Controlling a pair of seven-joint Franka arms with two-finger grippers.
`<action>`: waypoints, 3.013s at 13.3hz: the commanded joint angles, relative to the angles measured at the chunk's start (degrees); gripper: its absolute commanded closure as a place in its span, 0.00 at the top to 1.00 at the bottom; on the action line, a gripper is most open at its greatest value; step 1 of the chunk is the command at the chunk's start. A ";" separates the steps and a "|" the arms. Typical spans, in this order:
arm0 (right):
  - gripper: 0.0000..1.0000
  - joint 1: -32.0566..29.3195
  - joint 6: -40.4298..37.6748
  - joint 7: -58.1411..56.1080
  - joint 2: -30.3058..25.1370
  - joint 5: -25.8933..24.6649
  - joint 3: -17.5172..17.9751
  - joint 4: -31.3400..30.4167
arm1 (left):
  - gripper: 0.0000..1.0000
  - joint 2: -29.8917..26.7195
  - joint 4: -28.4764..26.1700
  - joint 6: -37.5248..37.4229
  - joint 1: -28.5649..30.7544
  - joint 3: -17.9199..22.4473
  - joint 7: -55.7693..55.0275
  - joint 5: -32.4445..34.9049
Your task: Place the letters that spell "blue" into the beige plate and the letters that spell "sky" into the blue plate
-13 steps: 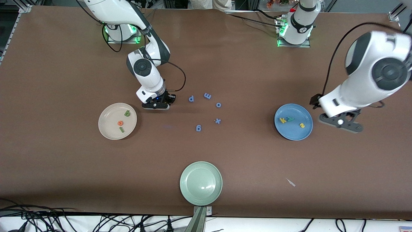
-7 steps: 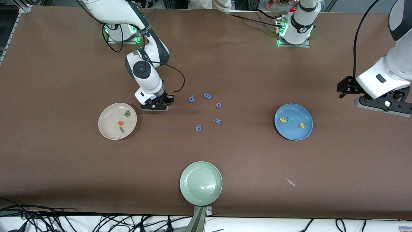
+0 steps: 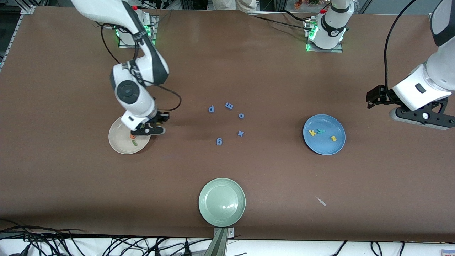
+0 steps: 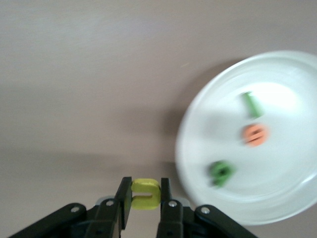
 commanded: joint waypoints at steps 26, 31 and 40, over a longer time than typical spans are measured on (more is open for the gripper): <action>1.00 -17.65 -35.18 -10.96 -12.72 0.42 8.44 27.87 | 1.00 -10.36 -11.42 5.03 -15.19 19.90 -5.94 -7.43; 1.00 -26.48 -35.18 -11.30 -20.62 -2.40 16.31 21.74 | 1.00 -10.36 -11.42 5.03 -15.19 19.81 -5.94 -7.43; 1.00 -26.57 -39.04 -9.90 -21.25 -1.36 15.27 22.78 | 1.00 -10.36 -11.42 4.94 -15.19 19.81 -5.94 -7.43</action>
